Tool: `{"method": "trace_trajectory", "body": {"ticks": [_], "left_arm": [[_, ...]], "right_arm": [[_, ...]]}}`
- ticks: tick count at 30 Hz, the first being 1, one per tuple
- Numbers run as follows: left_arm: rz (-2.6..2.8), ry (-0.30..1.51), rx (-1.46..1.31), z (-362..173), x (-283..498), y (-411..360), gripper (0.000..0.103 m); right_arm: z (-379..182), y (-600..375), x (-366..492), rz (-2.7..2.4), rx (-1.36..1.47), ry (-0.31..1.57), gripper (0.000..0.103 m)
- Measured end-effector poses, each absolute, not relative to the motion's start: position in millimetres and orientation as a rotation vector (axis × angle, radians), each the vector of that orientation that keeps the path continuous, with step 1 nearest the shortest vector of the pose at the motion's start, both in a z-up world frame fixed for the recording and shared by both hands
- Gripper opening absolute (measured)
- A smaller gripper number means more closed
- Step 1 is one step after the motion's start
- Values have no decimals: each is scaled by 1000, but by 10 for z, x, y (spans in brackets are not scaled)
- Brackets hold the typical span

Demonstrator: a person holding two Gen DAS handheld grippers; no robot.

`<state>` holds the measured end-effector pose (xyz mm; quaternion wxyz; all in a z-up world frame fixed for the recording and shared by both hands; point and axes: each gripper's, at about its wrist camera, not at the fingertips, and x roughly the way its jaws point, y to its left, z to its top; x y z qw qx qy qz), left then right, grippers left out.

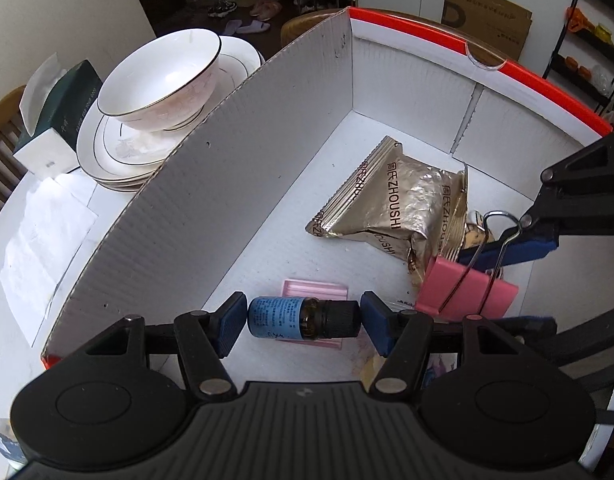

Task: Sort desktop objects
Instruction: 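Open both tools to drop the bottle and binder clip into the box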

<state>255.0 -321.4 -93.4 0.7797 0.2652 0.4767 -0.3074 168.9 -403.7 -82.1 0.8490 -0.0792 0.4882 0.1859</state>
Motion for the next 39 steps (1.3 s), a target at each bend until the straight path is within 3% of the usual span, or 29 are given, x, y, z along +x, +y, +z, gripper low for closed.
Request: {"method": "trace_trajectory", "body": {"ticks": [11, 17, 28, 39], "left_arm": [[-660, 1028, 560, -916, 2533, -3176, 64], [-660, 1014, 522, -845, 2499, -3060, 69], [-659, 953, 457, -624, 2295, -2881, 69], [-663, 845, 356, -279, 1936, -2699, 69]], "right_arm": [[-869, -4037, 1701, 390, -166, 1040, 38], [-824, -4077, 1661, 377, -152, 1034, 51], [-598, -4164, 1494, 387, -134, 990, 61], [-360, -4185, 1327, 393, -109, 917, 63]]}}
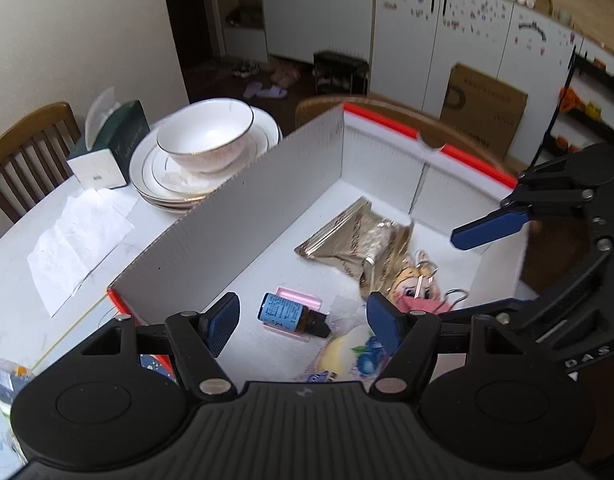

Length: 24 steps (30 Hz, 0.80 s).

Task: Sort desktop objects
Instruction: 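Open both tools to drop the bottle and binder clip into the box, then move both open tools back over the table items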

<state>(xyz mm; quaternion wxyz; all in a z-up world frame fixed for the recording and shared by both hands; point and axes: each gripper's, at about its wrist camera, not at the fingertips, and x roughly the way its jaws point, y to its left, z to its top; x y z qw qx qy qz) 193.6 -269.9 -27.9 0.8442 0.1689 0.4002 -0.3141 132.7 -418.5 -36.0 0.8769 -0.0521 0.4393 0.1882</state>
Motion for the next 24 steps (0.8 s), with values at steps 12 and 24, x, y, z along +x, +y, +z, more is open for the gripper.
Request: {"method": "trace_trajectory", "body": {"ticks": [12, 24], "left_arm": [[-666, 777, 262, -34, 1598, -2384, 69], [-672, 706, 219, 87, 1363, -1897, 73]], "right_arm": [[-214, -4054, 1201, 415, -66, 870, 68], [-155, -3783, 1099, 364, 7, 848, 69]]}}
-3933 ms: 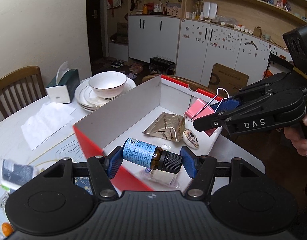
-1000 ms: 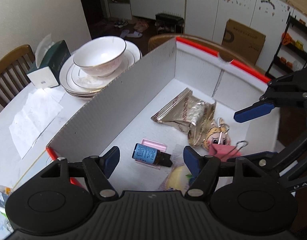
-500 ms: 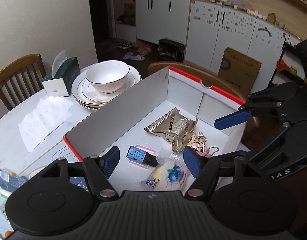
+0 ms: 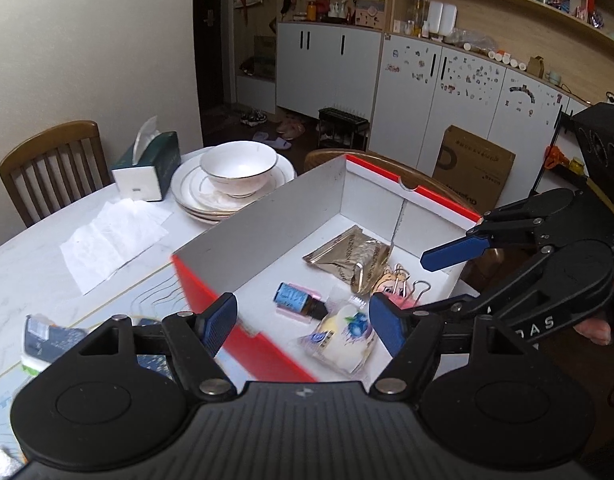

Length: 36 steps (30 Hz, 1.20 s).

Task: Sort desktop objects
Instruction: 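Move both open tools back over the table items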

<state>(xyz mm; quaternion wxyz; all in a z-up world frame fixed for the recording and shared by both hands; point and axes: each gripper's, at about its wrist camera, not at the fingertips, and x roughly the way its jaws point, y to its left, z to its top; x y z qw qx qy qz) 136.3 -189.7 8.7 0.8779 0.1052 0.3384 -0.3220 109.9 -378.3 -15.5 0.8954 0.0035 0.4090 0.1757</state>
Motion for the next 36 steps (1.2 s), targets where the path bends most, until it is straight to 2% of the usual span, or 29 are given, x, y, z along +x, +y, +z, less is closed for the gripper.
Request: {"method": "trace_trajectory", "body": {"ticks": [5, 8, 16, 17, 20, 36], "left_arm": [[-670, 695, 209, 95, 1311, -1634, 77], [-671, 683, 198, 101, 1287, -1467, 84], [-665, 678, 163, 73, 1279, -1027, 87], [-662, 677, 158, 70, 1276, -973, 89], [-648, 672, 151, 54, 1268, -809, 102], [-498, 644, 88, -7, 1277, 301, 102]], "right_arm": [[-133, -3555, 1083, 354, 14, 848, 69], [-114, -3402, 1082, 353, 7, 845, 69], [-76, -3001, 1098, 354, -9, 845, 69], [-76, -2952, 1100, 353, -11, 846, 69], [-77, -2796, 1113, 353, -20, 848, 69], [-12, -1922, 1287, 374, -93, 821, 69]]}}
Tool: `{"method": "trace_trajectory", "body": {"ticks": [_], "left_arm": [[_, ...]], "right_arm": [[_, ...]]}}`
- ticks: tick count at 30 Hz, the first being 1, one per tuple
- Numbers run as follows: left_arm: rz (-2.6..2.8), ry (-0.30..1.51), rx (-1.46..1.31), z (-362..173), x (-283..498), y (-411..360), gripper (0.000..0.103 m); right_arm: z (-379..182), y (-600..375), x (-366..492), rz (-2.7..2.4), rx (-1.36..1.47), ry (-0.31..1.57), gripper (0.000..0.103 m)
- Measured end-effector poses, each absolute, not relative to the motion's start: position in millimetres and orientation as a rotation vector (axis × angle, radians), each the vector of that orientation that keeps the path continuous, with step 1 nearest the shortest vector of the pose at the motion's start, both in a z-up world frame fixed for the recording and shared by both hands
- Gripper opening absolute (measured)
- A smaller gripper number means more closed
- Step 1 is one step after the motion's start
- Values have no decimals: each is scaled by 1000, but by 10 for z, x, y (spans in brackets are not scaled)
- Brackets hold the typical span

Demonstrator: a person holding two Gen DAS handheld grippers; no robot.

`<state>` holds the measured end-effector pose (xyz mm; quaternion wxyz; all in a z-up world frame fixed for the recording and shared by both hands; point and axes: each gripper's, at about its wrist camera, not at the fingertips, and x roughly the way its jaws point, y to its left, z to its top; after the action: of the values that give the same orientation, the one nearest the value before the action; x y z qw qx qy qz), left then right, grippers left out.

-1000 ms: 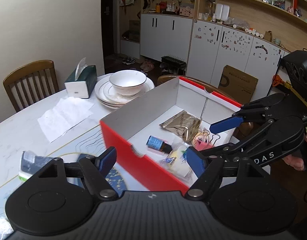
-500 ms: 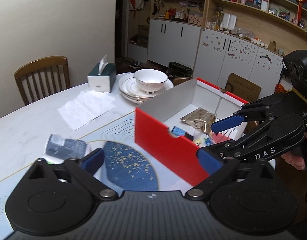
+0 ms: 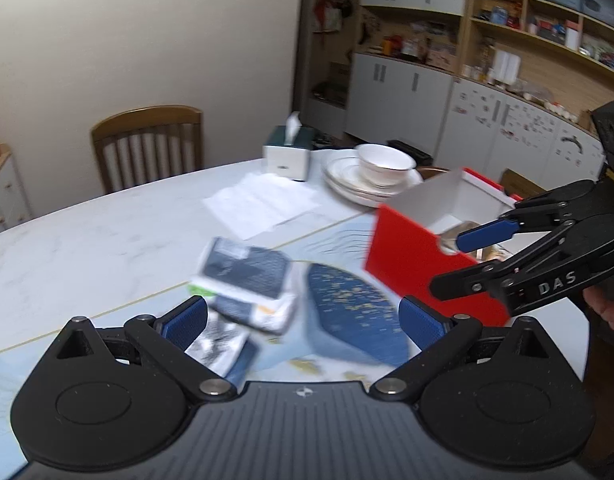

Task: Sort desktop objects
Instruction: 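Move both open tools back over the table items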

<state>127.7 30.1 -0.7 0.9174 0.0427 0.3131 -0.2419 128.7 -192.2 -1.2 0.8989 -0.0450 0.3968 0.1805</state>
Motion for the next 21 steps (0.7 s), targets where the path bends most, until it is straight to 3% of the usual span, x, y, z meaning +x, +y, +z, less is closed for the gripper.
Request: {"method": "trace_trajectory", "body": {"ticks": [21], "left_arm": [[-243, 702, 40, -401, 1581, 1329, 103]], "right_arm": [[-227, -1267, 1833, 409, -178, 834, 69]]}}
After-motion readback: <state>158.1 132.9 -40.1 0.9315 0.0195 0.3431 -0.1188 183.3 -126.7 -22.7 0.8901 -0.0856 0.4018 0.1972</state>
